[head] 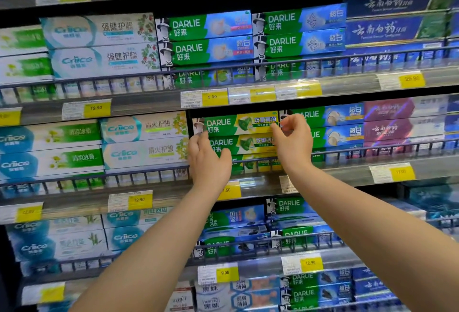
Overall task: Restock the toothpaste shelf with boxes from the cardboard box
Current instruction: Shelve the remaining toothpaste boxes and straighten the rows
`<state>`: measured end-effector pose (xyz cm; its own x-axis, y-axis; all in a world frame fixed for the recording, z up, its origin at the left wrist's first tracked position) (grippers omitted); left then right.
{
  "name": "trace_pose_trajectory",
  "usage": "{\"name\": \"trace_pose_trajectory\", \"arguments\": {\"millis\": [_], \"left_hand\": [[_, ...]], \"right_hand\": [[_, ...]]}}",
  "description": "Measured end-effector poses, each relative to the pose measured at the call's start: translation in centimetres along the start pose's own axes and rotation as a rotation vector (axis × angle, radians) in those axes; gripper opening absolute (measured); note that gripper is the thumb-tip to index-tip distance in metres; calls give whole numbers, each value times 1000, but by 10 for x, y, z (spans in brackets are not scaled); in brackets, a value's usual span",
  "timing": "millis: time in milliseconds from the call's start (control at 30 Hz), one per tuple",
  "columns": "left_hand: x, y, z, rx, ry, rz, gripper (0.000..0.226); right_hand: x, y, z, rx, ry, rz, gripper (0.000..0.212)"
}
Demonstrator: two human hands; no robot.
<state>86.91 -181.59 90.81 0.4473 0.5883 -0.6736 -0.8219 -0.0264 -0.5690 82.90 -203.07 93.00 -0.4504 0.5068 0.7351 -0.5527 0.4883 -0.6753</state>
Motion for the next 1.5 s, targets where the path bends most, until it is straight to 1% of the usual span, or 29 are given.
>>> {"name": "trace_pose_trajectory", "arguments": {"millis": [167,267,333,400,433,500,567,700,867,1000,1200,1300,1500], "left_hand": [[3,0,0,-15,3,-20,62],[1,1,3,-38,-58,-99,60],[-8,2,2,-33,-154,-205,58],[-21,3,-4,5,-273,-326,58],[-26,3,-9,30,-326,-369,59],[-30,4,-18,76,-402,-399,59],[-27,4,-27,114,-438,-389,59],[-22,5,-35,156,-434,-373,58],[-8,6,-24,96,-421,-341,60],[9,7,-21,91,-513,-285,61],[17,7,-25,132,-609,-237,63],[17,8,-25,135,-616,-238,65],[18,8,-24,126,-600,-259,64]], "right_hand": [[-7,1,3,-7,9,-18,9],[-2,11,1,58,91,92,3],[2,26,-6,139,276,248,18],[-1,43,-16,206,473,387,31],[-3,50,-19,223,540,422,35],[-10,58,-24,260,624,440,44],[-14,61,-28,289,685,444,51],[-14,61,-30,296,755,463,54],[-6,53,-25,186,874,474,56],[-19,48,-36,241,1010,409,69],[-26,45,-39,216,1044,393,70],[-23,45,-39,218,1044,400,72],[-19,45,-46,229,1066,438,69]]}}
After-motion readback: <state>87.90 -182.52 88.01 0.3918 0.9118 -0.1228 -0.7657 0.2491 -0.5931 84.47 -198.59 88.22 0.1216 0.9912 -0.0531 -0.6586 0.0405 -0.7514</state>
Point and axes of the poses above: each hand's wrist, its own y-axis away from the middle knuckle, its own z-axis out of the back of the hand, x = y × z, the point moved 9 cm from there along -y, towards the middle knuckle, and after that the axes turned 6 degrees about x, right-handed, at the moved point
